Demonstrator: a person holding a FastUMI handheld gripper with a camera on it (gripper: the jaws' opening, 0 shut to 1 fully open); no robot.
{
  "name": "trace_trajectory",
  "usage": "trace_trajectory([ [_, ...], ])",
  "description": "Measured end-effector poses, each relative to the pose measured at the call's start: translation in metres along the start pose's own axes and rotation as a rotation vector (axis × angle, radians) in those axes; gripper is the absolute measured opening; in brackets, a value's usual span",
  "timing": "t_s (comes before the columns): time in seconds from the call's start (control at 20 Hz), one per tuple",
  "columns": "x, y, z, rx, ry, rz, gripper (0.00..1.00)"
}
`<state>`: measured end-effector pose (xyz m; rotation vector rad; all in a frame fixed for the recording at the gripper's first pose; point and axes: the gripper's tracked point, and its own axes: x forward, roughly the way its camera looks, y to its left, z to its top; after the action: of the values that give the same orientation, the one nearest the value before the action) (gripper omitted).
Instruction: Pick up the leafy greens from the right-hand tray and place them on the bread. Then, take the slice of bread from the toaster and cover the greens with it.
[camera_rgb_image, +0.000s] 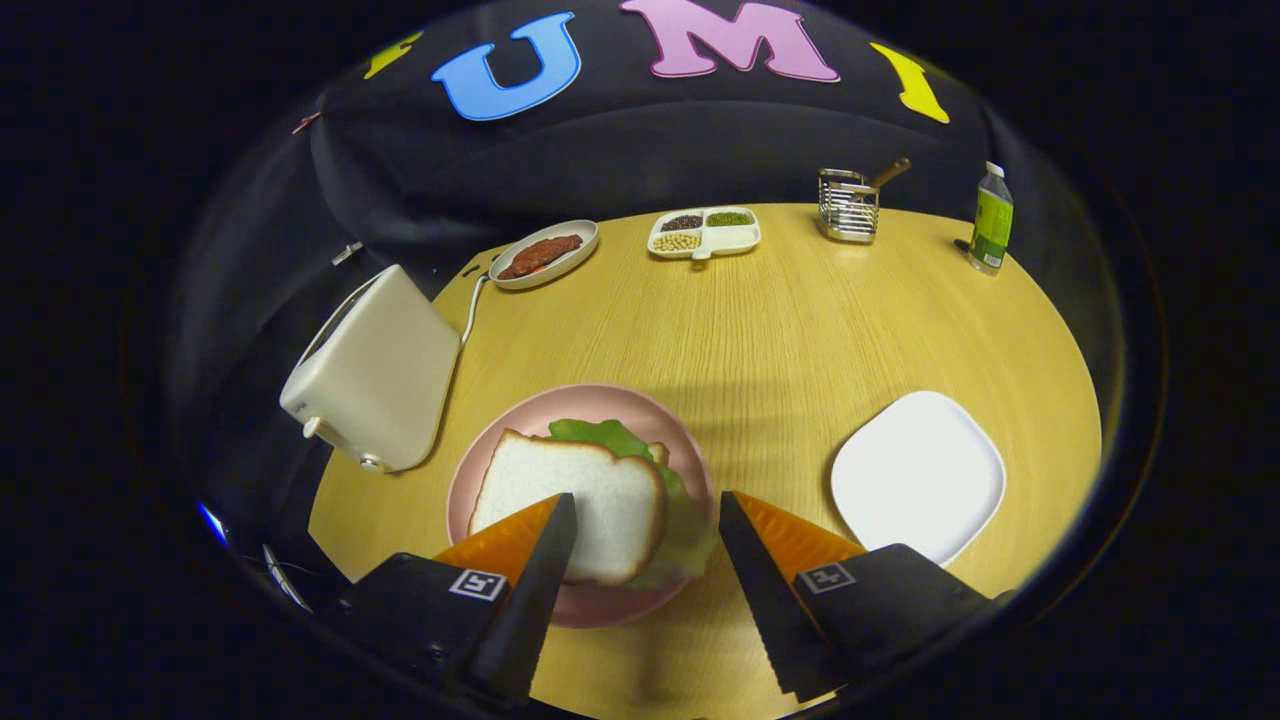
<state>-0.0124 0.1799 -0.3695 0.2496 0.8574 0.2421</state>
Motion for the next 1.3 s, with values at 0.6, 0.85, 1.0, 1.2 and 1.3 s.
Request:
trace_trajectory([
  [0.6,-0.101,-0.007,0.117,-0.152,-0.291,0.075,0.95],
  [0.85,-0.162,-0.008,0.183,-0.219,-0.472,0.057,0.95],
  [1.0,-0.196,-0.009,0.213,-0.242,-0.558,0.050,0.95],
  [1.2,-0.237,-0.012,0.242,-0.267,-0.659,0.037,0.95],
  [1.3,-0.251,-0.015,0.247,-0.290,-0.682,0.023,0.95],
])
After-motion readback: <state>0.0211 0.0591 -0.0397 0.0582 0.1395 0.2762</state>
